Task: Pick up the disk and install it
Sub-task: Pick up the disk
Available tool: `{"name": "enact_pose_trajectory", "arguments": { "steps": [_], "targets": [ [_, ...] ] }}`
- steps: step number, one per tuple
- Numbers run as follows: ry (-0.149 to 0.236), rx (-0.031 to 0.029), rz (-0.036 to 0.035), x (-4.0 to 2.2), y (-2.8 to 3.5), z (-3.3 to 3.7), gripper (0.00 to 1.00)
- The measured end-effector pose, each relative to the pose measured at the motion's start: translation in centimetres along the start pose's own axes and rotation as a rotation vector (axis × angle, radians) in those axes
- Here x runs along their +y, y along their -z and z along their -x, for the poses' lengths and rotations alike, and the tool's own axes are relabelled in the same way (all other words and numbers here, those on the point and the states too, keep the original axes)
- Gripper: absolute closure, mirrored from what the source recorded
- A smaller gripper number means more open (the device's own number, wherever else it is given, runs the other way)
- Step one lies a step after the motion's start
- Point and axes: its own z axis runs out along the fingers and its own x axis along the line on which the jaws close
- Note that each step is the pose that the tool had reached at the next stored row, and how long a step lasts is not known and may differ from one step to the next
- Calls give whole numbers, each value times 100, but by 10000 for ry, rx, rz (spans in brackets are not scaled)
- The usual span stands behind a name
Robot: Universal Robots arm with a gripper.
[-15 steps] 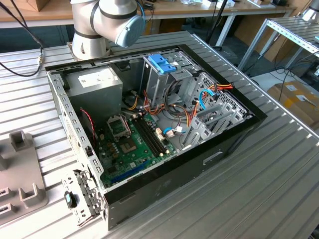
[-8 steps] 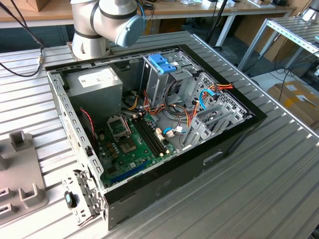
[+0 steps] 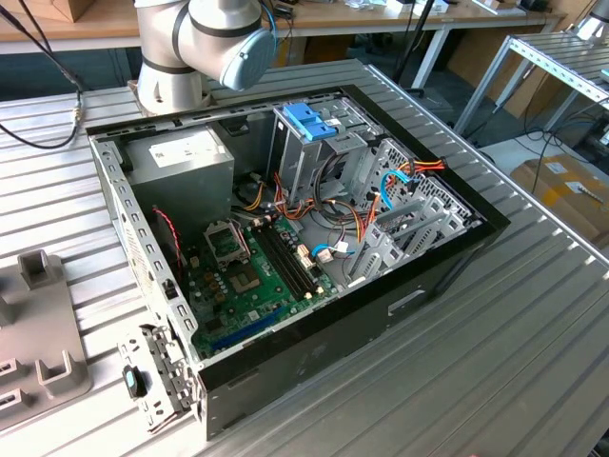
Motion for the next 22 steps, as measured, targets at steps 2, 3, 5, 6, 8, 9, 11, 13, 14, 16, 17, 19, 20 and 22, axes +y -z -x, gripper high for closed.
{"name": "enact_pose_trajectory", "arguments": {
  "steps": [2,3,5,6,8,9,11,13,14,16,17,19,20,22],
  "targets": [
    [-1,0,0,0,0,0,46],
    [0,0,0,0,0,0,46],
    [0,0,0,0,-1,0,46],
    [0,0,0,0,0,0,46],
    [-1,0,0,0,-1,0,46],
    [0,0,0,0,-1,0,46],
    [0,-1,-3,0,-11,0,46],
    [0,-1,-1,0,-31,1,46],
    [0,-1,-1,0,-40,1,46],
    [0,0,0,1,-67,1,46],
    [0,0,0,1,-78,1,46],
    [-1,0,-1,1,-102,2,46],
    [0,-1,-2,1,-114,2,46],
    [0,0,-1,1,-142,2,46]
  ]
}}
